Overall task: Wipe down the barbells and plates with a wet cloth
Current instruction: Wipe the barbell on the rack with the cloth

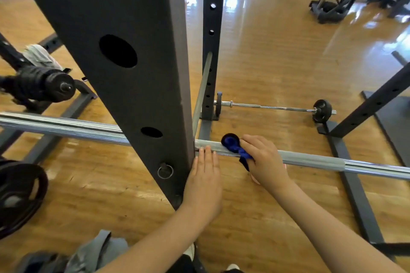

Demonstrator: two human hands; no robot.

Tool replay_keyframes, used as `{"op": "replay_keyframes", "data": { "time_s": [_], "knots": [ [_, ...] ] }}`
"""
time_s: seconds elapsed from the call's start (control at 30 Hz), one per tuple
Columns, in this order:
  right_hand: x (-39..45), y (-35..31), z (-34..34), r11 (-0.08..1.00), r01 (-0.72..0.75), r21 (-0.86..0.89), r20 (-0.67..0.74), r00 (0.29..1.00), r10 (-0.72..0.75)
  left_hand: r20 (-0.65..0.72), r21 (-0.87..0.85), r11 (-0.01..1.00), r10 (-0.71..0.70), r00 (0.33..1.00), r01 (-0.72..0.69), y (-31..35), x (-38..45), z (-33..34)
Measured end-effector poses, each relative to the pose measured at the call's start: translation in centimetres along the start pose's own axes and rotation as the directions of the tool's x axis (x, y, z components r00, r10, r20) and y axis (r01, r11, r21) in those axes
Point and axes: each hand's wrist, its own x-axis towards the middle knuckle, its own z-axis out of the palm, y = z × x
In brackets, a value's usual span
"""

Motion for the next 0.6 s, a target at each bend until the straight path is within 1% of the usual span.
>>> {"op": "replay_keyframes", "data": {
  "time_s": [0.03,0.07,0.1,0.13,0.17,0.23,0.3,0.37,0.4,0.43,0.53,0.6],
  "knots": [
    [0.0,-0.1,-0.1,1.0,0.002,-0.002,-0.014,1.0,-0.002,-0.02,0.002,1.0,0.025,0.999,-0.025,-0.2,-0.1,-0.4],
    [0.3,-0.3,-0.1,1.0,-0.002,0.007,-0.024,1.0,0.002,-0.092,0.012,0.996,0.085,0.992,-0.084,-0.6,-0.2,-0.7],
    [0.7,-0.8,0.1,1.0,-0.003,0.02,-0.032,0.999,0.004,-0.212,0.038,0.987,0.158,0.964,-0.154,-1.0,-0.3,-0.9],
    [1.2,-1.5,0.4,0.999,0.006,0.033,-0.038,0.999,-0.005,-0.275,0.06,0.98,0.199,0.941,-0.19,-1.5,-0.3,-1.1],
    [1.8,-2.4,0.8,0.999,0.027,0.046,-0.04,0.999,-0.025,-0.317,0.107,0.974,0.222,0.922,-0.197,-1.8,-0.3,-1.4],
    [2.8,-3.9,1.8,0.997,0.05,0.066,-0.004,0.999,-0.05,-0.219,0.312,0.928,0.28,0.934,-0.205,-2.5,-0.5,-2.2],
    [2.7,-4.2,2.2,0.997,0.042,0.072,0.043,0.998,-0.046,-0.005,0.479,0.853,0.24,0.971,-0.209,-2.3,-0.5,-2.3],
    [1.7,-2.9,1.6,0.996,0.025,0.084,0.039,0.999,-0.028,0.124,0.626,0.741,0.213,0.969,-0.243,-1.6,-0.2,-2.2],
    [1.1,-1.9,1.2,0.996,0.006,0.086,0.017,1.0,-0.007,0.146,0.638,0.728,0.205,0.968,-0.25,-1.4,-0.1,-1.8],
    [0.5,-0.9,0.7,0.997,-0.016,0.081,-0.017,1.0,0.017,0.146,0.629,0.742,0.178,0.973,-0.23,-1.1,0.2,-1.7],
    [-0.5,0.8,-0.3,0.998,-0.056,0.029,-0.087,0.995,0.058,0.113,0.592,0.796,0.073,0.991,-0.126,-0.1,0.9,-1.1],
    [-0.7,0.6,-0.4,0.997,-0.082,0.009,-0.098,0.992,0.082,0.071,0.501,0.862,0.048,0.996,-0.077,-0.1,1.0,-0.5]
  ]
}}
